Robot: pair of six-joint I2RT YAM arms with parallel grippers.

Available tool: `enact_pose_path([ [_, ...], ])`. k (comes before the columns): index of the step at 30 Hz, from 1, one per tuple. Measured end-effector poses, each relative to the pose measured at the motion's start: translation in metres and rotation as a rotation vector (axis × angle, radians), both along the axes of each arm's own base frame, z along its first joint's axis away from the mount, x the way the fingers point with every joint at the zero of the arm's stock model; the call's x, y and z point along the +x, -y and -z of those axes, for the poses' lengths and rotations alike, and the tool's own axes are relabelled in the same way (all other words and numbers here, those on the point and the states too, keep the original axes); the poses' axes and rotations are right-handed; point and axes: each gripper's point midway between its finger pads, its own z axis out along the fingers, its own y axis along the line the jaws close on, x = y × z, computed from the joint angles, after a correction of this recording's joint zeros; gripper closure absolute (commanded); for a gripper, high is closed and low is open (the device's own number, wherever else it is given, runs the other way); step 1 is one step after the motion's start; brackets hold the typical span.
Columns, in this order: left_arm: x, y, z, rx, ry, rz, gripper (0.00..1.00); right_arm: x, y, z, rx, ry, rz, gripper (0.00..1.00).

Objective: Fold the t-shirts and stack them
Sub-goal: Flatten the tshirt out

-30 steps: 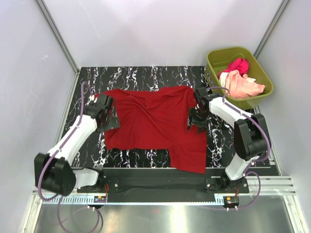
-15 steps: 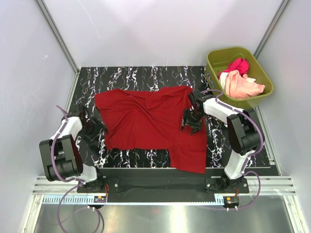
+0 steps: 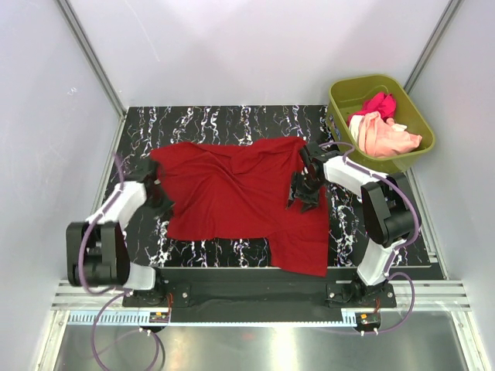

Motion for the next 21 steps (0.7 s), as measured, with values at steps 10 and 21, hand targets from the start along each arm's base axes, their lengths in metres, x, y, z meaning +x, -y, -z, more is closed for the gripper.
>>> enact_pose_path([
  [10, 0.08, 0.155, -0.101, 0.2, 0.203, 0.409, 0.25, 0.002, 0.006, -0.003, 0.013, -0.009, 0.023, 0.38],
  [21, 0.042, 0.109, -0.072, 0.196, 0.133, 0.473, 0.52, 0.002, 0.029, -0.023, 0.028, 0.035, 0.081, 0.39],
])
